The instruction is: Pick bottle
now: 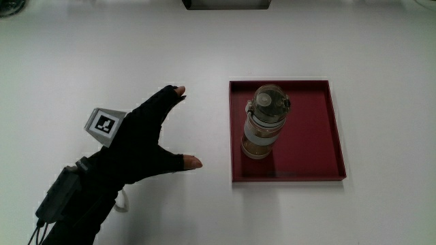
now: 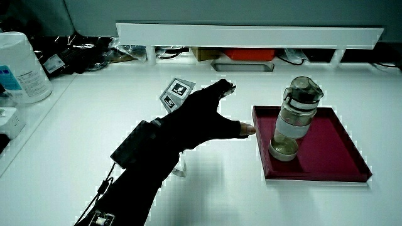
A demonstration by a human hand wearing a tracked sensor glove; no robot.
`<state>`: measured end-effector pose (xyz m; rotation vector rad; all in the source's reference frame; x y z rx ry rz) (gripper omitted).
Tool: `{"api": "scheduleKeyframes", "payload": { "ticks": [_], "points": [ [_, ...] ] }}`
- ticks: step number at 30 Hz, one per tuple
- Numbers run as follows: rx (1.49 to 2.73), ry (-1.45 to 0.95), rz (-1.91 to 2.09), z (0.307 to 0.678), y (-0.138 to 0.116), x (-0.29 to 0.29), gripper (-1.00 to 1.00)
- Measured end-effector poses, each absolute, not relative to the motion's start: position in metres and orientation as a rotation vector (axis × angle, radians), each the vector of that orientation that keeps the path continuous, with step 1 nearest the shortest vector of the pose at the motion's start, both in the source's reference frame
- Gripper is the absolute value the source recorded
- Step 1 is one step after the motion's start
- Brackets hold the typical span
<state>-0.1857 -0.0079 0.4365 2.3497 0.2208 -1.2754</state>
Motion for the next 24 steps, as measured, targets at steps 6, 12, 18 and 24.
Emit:
{"api": "scheduleKeyframes", "payload": {
  "ticks": [6,12,18,24],
  "points": [
    [2.267,0.212,-1.374,0.447,-0.006,-0.169,0.0],
    [2.235,0.197,-1.374,0.464,-0.004,-0.146,0.0],
    [2.229,0.202,-1.361,0.482,-0.006,-0.127,0.0],
    [2.248,0.23,-1.356,0.5,-0.008,-0.113,0.0]
  ]
}}
